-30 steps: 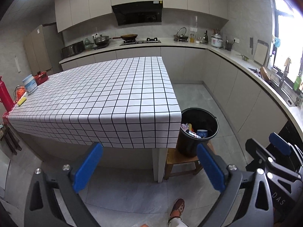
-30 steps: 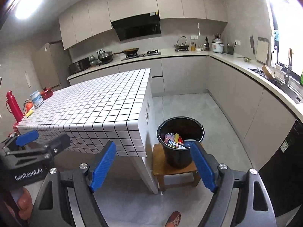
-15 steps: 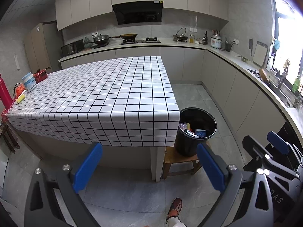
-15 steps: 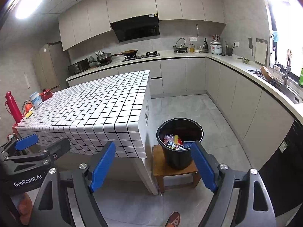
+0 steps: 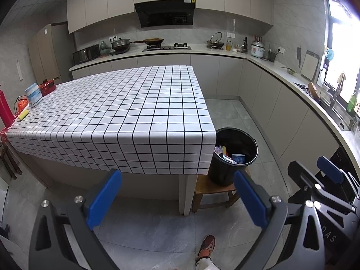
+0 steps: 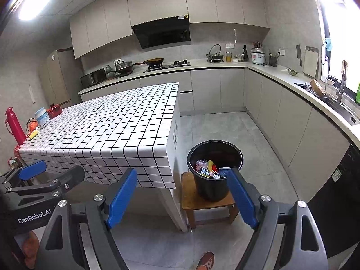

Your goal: Collect trash

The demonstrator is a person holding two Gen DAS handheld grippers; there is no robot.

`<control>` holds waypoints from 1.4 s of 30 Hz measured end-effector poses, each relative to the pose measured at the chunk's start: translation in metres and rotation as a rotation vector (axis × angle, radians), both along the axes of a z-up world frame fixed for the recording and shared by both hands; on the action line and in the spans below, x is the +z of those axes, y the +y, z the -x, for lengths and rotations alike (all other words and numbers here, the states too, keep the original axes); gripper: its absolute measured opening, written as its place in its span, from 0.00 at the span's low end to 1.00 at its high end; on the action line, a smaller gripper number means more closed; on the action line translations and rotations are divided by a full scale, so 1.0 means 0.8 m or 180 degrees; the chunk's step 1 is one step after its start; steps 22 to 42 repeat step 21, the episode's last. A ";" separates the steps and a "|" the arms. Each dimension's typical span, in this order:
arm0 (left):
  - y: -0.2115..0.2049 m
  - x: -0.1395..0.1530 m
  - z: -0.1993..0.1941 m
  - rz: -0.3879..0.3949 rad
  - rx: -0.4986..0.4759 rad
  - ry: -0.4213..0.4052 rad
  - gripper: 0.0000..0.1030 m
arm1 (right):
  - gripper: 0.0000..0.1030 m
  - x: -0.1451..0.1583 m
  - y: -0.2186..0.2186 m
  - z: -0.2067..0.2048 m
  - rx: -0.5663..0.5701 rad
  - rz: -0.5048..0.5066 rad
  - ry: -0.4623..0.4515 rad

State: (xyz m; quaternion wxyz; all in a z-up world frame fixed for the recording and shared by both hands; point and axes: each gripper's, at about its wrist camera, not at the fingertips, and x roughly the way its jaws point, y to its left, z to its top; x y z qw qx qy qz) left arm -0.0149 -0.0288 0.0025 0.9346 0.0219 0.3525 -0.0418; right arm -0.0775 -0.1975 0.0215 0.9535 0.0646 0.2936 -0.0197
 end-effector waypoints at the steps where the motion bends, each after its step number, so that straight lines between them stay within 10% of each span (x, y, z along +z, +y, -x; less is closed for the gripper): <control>1: 0.000 0.000 0.000 0.0001 -0.0001 0.0001 0.98 | 0.81 0.000 0.001 -0.001 0.0002 0.0001 0.0003; 42: 0.027 0.005 -0.011 0.0169 -0.0156 -0.0123 0.98 | 0.81 -0.001 0.017 -0.019 0.0009 -0.0022 0.0031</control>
